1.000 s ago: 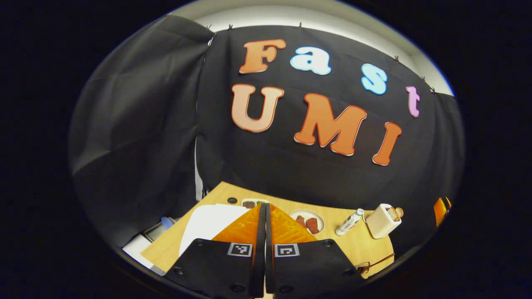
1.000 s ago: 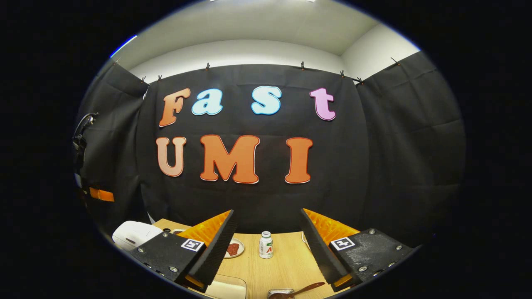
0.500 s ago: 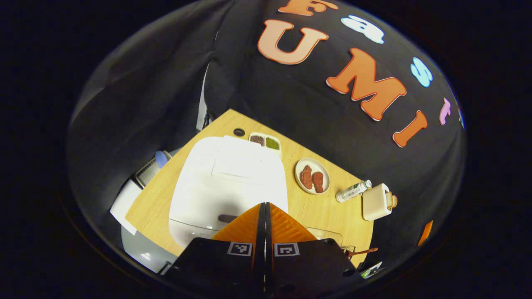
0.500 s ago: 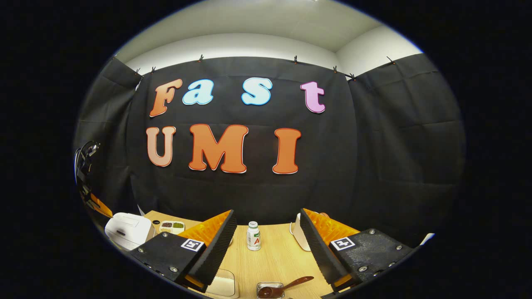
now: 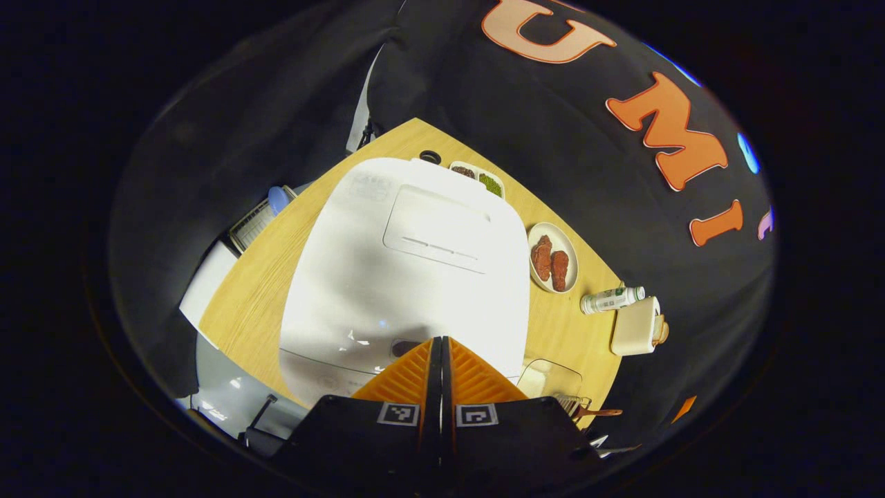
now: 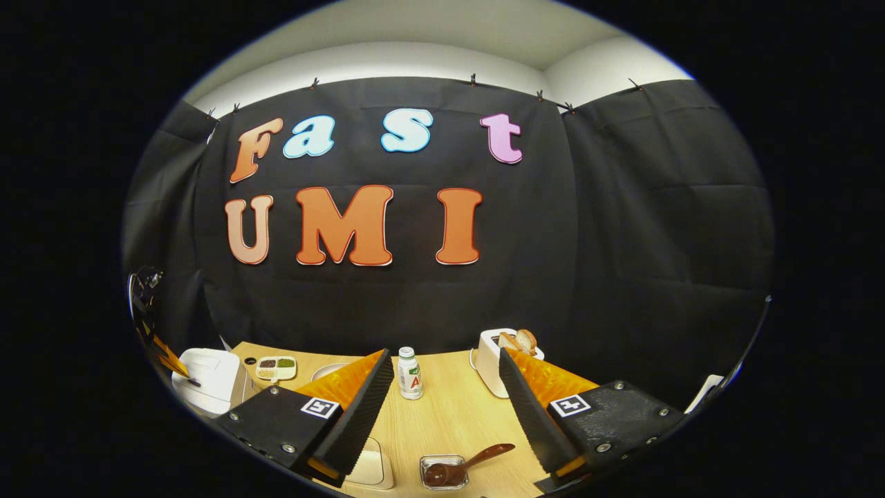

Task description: Close the left gripper, press the button to open the rice cooker; take a wooden spoon from the chopstick holder with the right hand, scoop a spoonful of rice and pour it into the rice cooker, then put the wooden spoon back into the chopstick holder.

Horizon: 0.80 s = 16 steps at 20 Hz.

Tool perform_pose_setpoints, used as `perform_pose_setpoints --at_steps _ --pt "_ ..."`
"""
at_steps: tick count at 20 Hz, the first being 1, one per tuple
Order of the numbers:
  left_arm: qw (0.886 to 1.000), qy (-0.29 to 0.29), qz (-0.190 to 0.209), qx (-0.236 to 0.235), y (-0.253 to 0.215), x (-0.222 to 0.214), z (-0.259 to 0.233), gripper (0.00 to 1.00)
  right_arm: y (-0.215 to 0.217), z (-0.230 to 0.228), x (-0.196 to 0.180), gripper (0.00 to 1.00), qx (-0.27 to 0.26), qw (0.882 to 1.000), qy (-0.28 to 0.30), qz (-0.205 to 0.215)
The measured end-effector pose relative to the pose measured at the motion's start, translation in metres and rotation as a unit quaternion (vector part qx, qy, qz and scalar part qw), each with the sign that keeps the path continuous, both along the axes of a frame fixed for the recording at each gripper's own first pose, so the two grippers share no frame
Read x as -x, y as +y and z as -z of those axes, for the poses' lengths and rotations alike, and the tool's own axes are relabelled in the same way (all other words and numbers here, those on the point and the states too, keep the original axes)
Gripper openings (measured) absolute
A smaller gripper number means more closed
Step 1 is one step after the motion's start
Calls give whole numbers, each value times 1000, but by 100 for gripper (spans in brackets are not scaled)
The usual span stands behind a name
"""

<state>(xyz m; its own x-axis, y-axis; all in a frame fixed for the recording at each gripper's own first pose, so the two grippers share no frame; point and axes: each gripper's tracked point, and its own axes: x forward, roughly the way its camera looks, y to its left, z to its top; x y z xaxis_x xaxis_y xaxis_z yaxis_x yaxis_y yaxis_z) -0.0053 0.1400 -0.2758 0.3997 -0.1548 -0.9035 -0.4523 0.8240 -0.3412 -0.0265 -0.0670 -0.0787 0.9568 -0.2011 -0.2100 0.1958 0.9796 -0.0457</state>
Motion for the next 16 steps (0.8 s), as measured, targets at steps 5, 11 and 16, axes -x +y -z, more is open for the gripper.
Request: perform_pose_setpoints --at_steps 5,11,16 --pt "999 26 21 -10 -1 6 21 6 -6 17 3 95 -8 1000 21 12" --pt "999 15 25 -22 1 2 23 6 -15 41 7 95 -11 999 47 23" --pt "997 -42 40 -55 4 -4 -3 6 -27 63 11 95 -15 997 77 29"
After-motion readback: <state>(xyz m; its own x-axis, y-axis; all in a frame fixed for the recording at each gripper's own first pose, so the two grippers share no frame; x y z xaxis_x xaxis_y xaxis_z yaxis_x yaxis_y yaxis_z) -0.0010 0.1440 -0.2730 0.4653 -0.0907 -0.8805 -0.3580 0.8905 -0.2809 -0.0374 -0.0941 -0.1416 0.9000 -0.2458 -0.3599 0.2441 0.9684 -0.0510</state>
